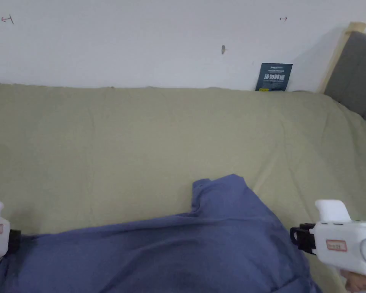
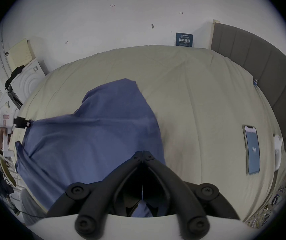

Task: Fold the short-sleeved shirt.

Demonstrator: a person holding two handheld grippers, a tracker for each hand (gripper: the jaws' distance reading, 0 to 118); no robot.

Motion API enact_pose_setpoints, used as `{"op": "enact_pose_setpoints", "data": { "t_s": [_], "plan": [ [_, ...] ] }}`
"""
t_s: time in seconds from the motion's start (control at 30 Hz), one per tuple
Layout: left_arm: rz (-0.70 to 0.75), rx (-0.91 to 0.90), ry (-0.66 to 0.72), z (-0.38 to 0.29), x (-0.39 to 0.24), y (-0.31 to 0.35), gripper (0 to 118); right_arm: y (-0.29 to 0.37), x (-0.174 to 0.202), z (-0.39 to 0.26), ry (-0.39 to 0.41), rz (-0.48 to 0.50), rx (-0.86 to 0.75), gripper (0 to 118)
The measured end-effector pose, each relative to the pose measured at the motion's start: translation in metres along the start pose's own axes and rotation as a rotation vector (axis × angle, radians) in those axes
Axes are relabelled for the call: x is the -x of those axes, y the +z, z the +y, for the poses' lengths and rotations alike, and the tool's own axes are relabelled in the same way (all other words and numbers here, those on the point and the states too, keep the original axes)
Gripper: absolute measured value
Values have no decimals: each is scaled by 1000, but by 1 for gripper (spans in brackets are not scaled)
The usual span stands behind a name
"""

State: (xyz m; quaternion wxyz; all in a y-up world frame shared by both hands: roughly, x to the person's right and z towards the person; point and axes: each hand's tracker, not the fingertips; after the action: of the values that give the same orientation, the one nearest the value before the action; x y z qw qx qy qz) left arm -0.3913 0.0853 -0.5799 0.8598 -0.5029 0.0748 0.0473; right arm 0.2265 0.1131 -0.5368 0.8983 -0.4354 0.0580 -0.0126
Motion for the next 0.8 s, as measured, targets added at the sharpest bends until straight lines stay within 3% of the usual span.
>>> {"op": "enact_pose_setpoints", "data": {
  "t_s": [0.07, 0.1, 0.13, 0.17, 0.2, 0.4, 0.43, 0.47, 0.5, 0.53, 0.57, 0.63, 0.8],
  "plan": [
    [-1, 2, -3, -1, -2, -1, 0, -20, -5, 22, -8, 27, 36, 5],
    [-3, 3, -3, -2, -3, -2, 0, -31, -6, 33, -13, 19, 63, 26],
    [-4, 6, 0, -2, -4, -2, 0, -42, -6, 43, -24, 19, 108, 79],
    [-7, 8, 4, -2, -5, -3, 0, -56, -7, 51, -28, 38, 156, 110],
    [-18, 12, 18, 0, 1, -6, 0, -67, -8, 57, -21, 54, 169, 117],
    [-24, 10, 18, -1, -2, -6, 0, -121, -13, 74, 61, -43, 303, 116],
    [-22, 10, 13, -1, -3, -7, 0, -123, -12, 75, 58, -55, 292, 107],
    [-22, 12, 13, -1, -3, -7, 0, -124, -13, 74, 56, -58, 282, 86],
    [-20, 13, 15, -1, -2, -8, 0, -125, -12, 73, 55, -69, 282, 74],
    [-18, 13, 13, -1, -3, -9, 0, -123, -9, 72, 50, -77, 278, 71],
    [-14, 13, 6, -1, -5, -9, 0, -117, -5, 71, 54, -84, 267, 58],
    [-13, 13, 4, -1, -3, -8, 0, -106, -1, 70, 79, -44, 230, 3],
    [-34, -14, 23, -3, 5, 9, 0, -62, -3, 71, 48, -7, 126, 3]
  ]
}}
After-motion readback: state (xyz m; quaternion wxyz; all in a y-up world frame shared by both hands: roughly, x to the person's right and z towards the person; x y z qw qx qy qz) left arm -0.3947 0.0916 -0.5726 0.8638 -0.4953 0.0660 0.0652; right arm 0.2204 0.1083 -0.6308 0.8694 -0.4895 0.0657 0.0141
